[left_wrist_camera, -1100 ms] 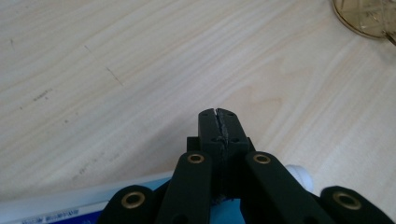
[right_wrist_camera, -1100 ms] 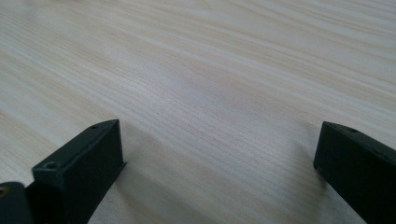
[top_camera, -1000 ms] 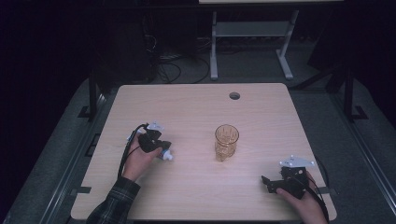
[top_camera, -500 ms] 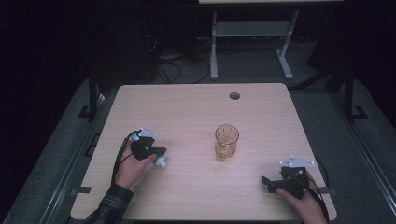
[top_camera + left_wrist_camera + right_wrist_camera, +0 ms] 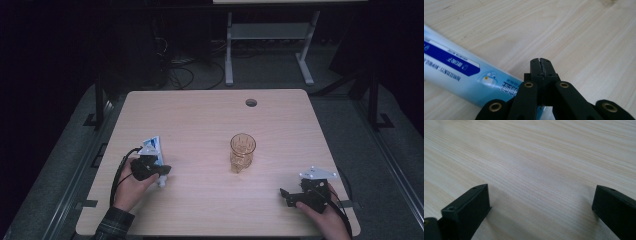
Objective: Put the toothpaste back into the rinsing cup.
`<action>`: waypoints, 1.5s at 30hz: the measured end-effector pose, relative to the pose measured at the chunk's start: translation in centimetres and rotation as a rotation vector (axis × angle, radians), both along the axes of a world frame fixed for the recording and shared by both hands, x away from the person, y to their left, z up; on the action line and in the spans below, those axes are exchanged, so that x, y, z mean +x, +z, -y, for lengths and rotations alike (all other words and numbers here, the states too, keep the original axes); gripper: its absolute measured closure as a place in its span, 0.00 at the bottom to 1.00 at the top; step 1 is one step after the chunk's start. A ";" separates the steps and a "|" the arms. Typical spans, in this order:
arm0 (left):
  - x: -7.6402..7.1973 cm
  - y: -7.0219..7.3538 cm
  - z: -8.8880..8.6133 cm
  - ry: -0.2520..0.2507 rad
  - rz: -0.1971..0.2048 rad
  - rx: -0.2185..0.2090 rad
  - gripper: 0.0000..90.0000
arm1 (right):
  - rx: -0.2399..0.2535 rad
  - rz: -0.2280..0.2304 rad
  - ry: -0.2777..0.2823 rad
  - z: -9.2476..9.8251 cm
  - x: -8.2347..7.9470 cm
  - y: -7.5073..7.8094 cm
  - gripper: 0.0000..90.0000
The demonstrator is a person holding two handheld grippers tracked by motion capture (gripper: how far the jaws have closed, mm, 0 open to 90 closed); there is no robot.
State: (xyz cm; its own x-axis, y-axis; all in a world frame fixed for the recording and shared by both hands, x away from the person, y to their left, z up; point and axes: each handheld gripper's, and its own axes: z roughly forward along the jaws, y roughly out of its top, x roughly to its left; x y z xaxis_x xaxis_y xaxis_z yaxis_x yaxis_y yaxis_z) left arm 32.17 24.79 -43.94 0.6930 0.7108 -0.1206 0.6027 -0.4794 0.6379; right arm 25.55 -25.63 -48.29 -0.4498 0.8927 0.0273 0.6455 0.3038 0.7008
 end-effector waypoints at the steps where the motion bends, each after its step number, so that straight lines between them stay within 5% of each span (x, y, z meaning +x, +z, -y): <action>1: -0.2 0.0 -0.2 0.004 -0.001 -0.001 1.00 | 0.000 0.000 0.000 0.0 0.0 0.0 0.01; 21: -2.6 -0.3 -4.9 0.093 -0.009 0.015 1.00 | 0.000 0.000 0.000 0.0 0.0 0.0 0.01; 29: -2.7 0.2 -5.2 0.095 0.007 -0.002 1.00 | 0.000 0.000 0.000 0.0 0.0 0.0 0.01; 37: -1.5 1.7 -5.1 0.112 0.043 -0.010 0.77 | 0.000 0.000 0.000 0.0 0.0 0.0 0.01; 45: 1.5 2.8 -4.8 0.170 0.062 0.018 0.57 | 0.000 0.000 0.000 0.0 0.0 0.0 0.01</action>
